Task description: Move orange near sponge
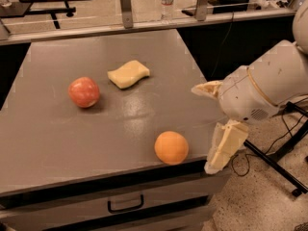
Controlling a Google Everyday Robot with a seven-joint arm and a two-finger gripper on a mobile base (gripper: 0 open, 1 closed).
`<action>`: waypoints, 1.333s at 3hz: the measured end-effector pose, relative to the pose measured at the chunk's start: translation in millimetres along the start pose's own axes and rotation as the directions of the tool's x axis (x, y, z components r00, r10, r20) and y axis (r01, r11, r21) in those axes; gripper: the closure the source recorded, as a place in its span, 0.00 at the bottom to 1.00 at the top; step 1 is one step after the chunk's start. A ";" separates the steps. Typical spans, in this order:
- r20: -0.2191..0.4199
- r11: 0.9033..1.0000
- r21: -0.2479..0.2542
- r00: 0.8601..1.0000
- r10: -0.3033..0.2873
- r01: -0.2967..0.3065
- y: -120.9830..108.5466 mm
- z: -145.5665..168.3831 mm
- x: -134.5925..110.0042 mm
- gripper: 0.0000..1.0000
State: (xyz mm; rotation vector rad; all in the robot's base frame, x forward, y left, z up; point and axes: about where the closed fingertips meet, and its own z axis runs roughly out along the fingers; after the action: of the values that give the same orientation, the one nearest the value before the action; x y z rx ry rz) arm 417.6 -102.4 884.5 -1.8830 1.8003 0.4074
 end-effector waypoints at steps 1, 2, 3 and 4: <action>0.107 0.995 -0.093 0.994 -0.035 0.045 16.2 27.2 -17.6 0.00; 0.161 0.984 -0.169 0.986 -0.035 0.063 29.4 47.6 -27.7 0.15; 0.175 0.975 -0.216 0.984 -0.014 0.053 36.4 58.8 -31.1 0.37; 0.191 0.968 -0.248 0.982 0.004 0.045 39.8 62.5 -38.2 0.61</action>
Offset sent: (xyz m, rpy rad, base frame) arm -0.0375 0.0672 -0.0461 0.1823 0.2066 0.2083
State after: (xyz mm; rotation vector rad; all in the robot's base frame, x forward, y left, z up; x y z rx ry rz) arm 382.8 -36.4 847.2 -1.9513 1.6642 0.8132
